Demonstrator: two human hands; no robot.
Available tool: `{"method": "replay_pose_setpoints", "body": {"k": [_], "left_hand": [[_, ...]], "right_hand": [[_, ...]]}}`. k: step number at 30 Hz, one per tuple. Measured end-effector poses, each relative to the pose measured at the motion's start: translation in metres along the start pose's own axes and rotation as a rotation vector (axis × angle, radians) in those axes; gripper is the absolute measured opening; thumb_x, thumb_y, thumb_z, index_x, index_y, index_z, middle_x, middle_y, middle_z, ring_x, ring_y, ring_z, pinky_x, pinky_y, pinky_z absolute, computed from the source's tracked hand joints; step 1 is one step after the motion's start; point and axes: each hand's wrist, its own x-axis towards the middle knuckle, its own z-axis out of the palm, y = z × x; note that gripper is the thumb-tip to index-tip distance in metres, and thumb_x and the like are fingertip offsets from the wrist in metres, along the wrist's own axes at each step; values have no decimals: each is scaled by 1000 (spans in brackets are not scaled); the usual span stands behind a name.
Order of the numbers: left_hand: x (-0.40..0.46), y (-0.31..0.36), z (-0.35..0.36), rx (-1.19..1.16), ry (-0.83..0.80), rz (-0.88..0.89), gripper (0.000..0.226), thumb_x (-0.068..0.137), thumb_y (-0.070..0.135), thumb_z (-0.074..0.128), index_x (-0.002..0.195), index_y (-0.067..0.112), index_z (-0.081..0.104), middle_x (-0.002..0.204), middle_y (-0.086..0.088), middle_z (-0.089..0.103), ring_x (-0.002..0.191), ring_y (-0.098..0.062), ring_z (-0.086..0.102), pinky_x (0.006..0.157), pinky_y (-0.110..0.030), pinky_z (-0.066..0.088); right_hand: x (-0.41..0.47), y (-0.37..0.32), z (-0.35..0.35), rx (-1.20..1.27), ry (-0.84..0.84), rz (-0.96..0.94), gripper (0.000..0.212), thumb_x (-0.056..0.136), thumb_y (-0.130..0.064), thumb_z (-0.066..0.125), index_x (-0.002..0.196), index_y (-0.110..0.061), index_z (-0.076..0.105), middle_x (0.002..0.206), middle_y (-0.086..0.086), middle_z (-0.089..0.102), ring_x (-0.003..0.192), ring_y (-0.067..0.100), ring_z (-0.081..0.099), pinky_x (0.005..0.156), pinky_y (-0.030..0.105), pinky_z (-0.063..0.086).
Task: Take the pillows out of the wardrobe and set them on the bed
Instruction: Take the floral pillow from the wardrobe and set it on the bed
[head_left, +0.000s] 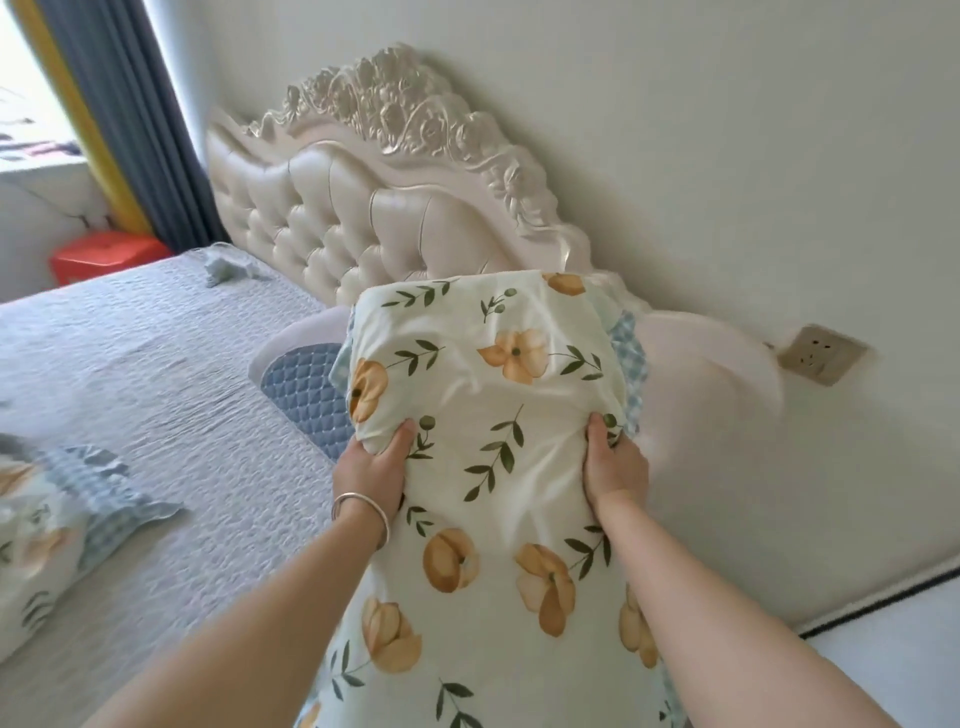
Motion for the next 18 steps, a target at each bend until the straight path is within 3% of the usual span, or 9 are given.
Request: {"method": "replay_pose_setpoints", "body": {"k": [8, 13, 15, 18], "left_hand": [[95, 1, 73, 20, 252, -223, 68, 62, 72, 54, 104, 21, 65, 93, -5, 67, 87, -29, 61, 83, -43, 50], [153, -4, 111, -77, 395, -361, 58, 70, 61, 62, 112, 21, 62, 103, -5, 66, 95, -29, 60, 85, -39, 47], [176, -12, 118, -110, 462, -443, 62, 69, 61, 63, 114, 19, 60, 108, -7, 64, 100, -31, 59, 89, -40, 45], [212, -30, 120, -161, 556, -587, 66, 70, 59, 65, 118, 13, 58, 115, -12, 62, 105, -33, 57, 94, -42, 42]], "right_hand": [[158, -32, 78, -97, -241, -50, 59, 91, -55, 33, 109, -8, 63, 112, 15, 65, 104, 35, 58, 89, 39, 44], [247, -61, 134, -224, -412, -145, 57, 91, -55, 32, 101, -6, 62, 100, 14, 66, 95, 34, 60, 86, 40, 48], [273, -71, 163, -276, -513, -169, 57, 92, -53, 34, 106, -5, 61, 100, 13, 63, 98, 34, 60, 84, 37, 47], [302, -77, 212, -266, -686, -156, 56, 89, -53, 41, 121, -9, 55, 119, 13, 61, 112, 34, 55, 93, 38, 42]]}}
